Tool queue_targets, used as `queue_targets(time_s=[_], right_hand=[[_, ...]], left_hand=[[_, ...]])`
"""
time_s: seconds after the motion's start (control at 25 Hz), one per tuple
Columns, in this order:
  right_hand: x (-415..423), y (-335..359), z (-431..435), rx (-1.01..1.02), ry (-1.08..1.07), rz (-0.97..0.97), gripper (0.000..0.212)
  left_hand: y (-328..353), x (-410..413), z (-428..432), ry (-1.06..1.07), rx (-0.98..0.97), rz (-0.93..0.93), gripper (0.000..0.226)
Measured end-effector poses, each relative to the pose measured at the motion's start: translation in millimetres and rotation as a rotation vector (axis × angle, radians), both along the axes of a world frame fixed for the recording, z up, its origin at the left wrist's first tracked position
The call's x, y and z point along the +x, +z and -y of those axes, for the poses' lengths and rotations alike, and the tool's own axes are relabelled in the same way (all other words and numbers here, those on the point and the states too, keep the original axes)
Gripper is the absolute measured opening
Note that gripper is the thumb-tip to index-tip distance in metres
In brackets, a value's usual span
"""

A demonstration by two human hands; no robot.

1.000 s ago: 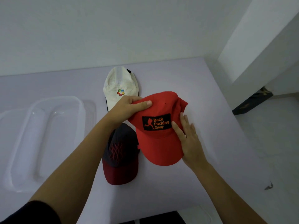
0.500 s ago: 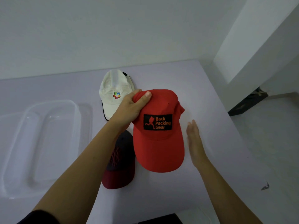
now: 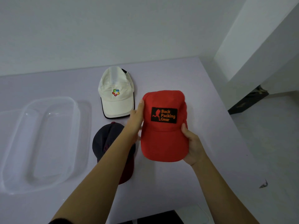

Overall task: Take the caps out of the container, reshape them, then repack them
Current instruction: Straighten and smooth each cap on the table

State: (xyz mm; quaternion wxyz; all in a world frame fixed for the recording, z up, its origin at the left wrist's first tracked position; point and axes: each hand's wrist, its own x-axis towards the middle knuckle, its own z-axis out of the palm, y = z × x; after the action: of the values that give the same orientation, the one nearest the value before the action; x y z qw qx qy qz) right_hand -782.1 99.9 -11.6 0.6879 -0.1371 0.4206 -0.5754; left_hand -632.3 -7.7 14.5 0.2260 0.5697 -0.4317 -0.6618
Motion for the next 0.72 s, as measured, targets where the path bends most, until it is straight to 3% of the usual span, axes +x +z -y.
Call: queue_targets(time_s=[0.04, 0.12, 0.24, 0.36, 0.48, 0.56, 0.72], right_hand=[[-3, -2, 1, 0.007, -0.041, -0.003, 0.037], [-12, -8, 5, 0.055, -0.060, -0.034, 0.036], [-26, -27, 10, 0.189, 0.001, -0.143, 0.044], [-39, -49, 9, 0.264, 0.087, -0.275, 0.046], [-42, -65, 7, 0.306, 0.077, -0.377, 0.043], [-38, -69, 8, 0.332, 0.033, -0.571, 0.036], [-44, -84, 0, 0.305, 0.130, -1.259, 0.038]], left_hand=[[-4, -1, -9, -0.010, 0.168, -0.103, 0.062], [-11, -2, -26, 0.016, 0.352, -0.254, 0.036], [-38, -8, -37, 0.131, 0.339, -0.223, 0.007], [-64, -12, -36, 0.136, 0.274, -0.108, 0.004], [-80, -18, -45, 0.139, 0.204, 0.020, 0.027], [-84, -21, -53, 0.141, 0.120, 0.115, 0.027], [-92, -24, -65, 0.015, -0.172, 0.470, 0.029]])
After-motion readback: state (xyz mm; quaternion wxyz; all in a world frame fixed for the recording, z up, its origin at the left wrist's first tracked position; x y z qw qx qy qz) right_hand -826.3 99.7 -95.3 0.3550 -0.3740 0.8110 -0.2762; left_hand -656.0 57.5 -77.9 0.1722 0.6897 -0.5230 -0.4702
